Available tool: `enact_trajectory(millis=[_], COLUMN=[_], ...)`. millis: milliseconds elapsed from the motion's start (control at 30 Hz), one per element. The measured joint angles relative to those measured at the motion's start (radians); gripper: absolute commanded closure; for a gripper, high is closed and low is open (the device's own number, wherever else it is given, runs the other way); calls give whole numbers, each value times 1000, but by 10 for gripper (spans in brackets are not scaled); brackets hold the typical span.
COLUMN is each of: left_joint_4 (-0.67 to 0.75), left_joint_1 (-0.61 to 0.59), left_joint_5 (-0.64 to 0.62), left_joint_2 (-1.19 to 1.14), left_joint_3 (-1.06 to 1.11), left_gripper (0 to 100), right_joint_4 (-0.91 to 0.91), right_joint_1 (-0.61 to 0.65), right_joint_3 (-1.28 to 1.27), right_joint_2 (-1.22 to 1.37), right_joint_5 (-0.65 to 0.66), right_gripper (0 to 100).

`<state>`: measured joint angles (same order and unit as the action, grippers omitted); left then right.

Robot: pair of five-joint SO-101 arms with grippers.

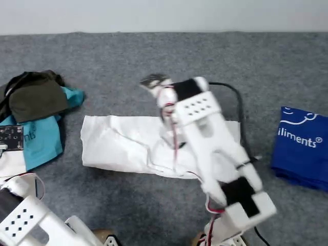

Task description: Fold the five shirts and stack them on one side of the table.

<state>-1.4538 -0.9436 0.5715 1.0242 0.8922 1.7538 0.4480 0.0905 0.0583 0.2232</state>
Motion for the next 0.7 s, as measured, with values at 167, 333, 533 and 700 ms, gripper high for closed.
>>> enact_trajectory(millis=[167,333,533,700], left_joint_4=[0,-2,-2,-2], left_joint_1=[0,0,0,0], left_joint_5=[0,0,0,-83], left_joint_2=[0,0,0,0], left_joint_3=[0,0,0,0], left_gripper=[984,984,984,984], right_joint_4=[2,2,2,2], right_joint_1=[-152,-315,-445,-497], right_joint_3=[-71,-83,-83,-83], right_joint_2=[-107,-121,-121,-146], right_joint_5=[-97,-180,-196,-249], right_gripper=[988,988,989,989])
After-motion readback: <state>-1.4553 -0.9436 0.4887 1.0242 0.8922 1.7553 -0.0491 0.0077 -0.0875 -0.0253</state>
